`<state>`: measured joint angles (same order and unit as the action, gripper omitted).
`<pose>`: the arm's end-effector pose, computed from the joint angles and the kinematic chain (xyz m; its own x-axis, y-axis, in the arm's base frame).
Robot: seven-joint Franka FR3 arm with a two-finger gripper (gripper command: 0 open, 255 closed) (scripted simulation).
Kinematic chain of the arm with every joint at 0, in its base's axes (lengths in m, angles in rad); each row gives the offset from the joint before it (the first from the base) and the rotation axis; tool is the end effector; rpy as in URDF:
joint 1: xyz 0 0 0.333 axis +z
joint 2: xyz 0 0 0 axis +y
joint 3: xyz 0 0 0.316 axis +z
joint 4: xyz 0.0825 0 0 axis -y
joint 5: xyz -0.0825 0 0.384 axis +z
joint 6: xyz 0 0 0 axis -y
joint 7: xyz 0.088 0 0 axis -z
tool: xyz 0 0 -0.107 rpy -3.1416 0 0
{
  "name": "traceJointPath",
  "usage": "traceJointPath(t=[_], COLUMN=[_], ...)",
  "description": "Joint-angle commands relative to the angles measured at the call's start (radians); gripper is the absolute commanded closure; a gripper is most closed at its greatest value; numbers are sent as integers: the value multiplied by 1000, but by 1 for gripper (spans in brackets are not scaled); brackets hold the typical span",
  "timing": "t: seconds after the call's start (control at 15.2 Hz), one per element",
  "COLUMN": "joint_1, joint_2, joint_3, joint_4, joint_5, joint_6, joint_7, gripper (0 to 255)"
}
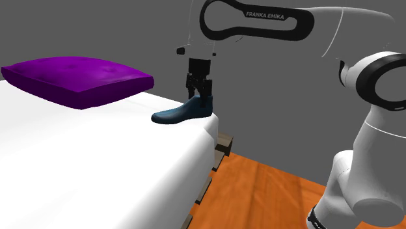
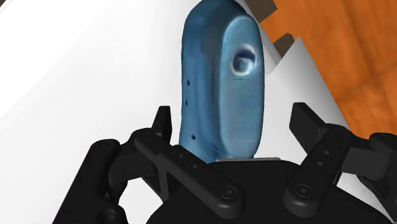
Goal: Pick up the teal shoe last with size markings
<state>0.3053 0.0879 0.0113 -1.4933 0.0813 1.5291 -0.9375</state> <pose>0.5457 0.1879 0.6080 0.3116 0.9496 0.0355 0.9473 -0.3074 -0.0905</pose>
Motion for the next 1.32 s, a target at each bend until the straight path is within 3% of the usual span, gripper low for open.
traceJointPath(t=[0.0,0.59,1.25], joint_1=[0,0,-1], joint_2=[-2,-2,53], joint_3=[0,0,0], joint_4=[-9,-7,204], joint_5=[0,0,1], joint_6=[7,6,-150], joint_7=[-1,0,11], gripper=[255,255,255])
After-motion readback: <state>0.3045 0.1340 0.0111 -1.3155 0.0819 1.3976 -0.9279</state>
